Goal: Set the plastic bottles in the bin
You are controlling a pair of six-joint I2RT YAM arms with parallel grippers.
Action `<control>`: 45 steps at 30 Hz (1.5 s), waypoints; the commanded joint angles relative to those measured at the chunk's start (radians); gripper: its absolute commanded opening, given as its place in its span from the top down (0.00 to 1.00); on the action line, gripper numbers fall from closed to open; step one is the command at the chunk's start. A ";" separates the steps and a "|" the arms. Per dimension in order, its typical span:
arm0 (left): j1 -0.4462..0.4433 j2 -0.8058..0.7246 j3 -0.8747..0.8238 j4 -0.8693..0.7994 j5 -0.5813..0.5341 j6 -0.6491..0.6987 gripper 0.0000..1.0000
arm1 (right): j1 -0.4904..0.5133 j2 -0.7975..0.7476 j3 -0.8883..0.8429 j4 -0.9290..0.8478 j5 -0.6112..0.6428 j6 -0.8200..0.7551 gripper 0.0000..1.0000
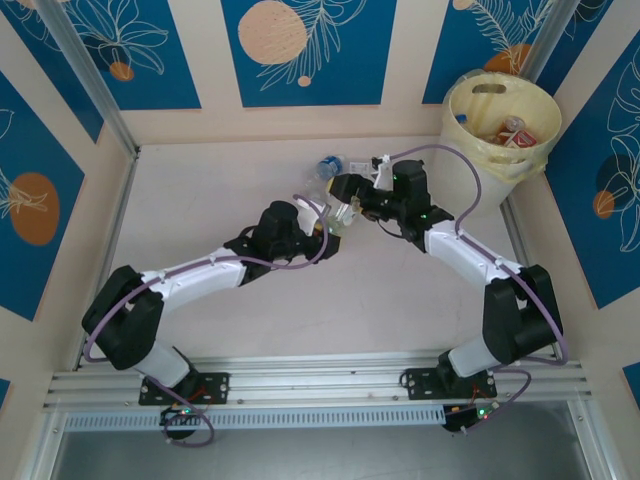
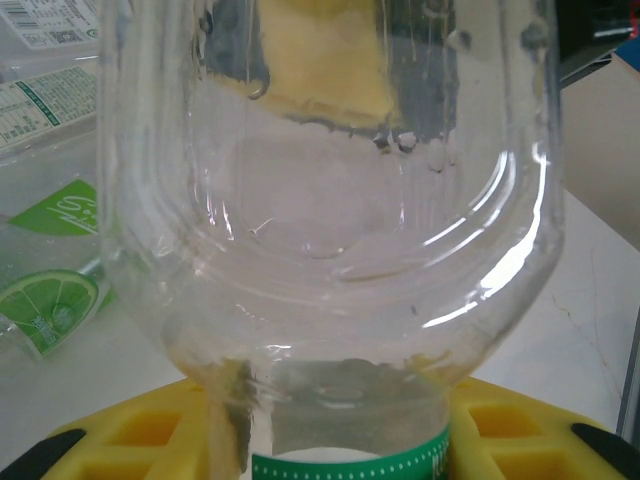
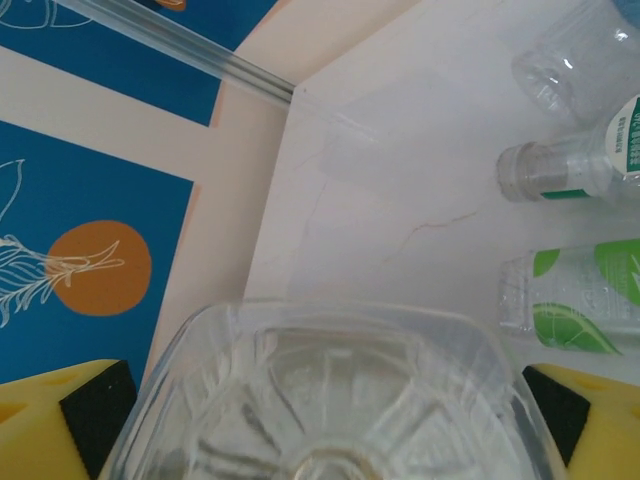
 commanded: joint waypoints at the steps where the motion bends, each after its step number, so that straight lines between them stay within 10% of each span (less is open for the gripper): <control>1: -0.007 -0.031 0.001 0.007 -0.085 0.005 1.00 | 0.013 -0.002 0.031 -0.042 0.058 -0.008 0.04; 13: -0.009 -0.011 0.031 -0.043 -0.116 0.035 0.97 | 0.012 0.019 0.135 -0.219 -0.048 -0.118 0.41; 26: 0.004 -0.092 -0.010 -0.003 -0.155 -0.003 0.01 | -0.050 -0.054 0.135 -0.302 0.020 -0.189 0.60; 31: 0.012 -0.147 -0.130 0.189 -0.168 -0.041 0.00 | -0.095 -0.123 0.110 -0.313 0.086 -0.211 0.60; 45: 0.027 -0.249 -0.288 0.231 -0.661 -0.198 0.00 | -0.218 -0.305 0.156 -0.386 0.294 -0.363 0.61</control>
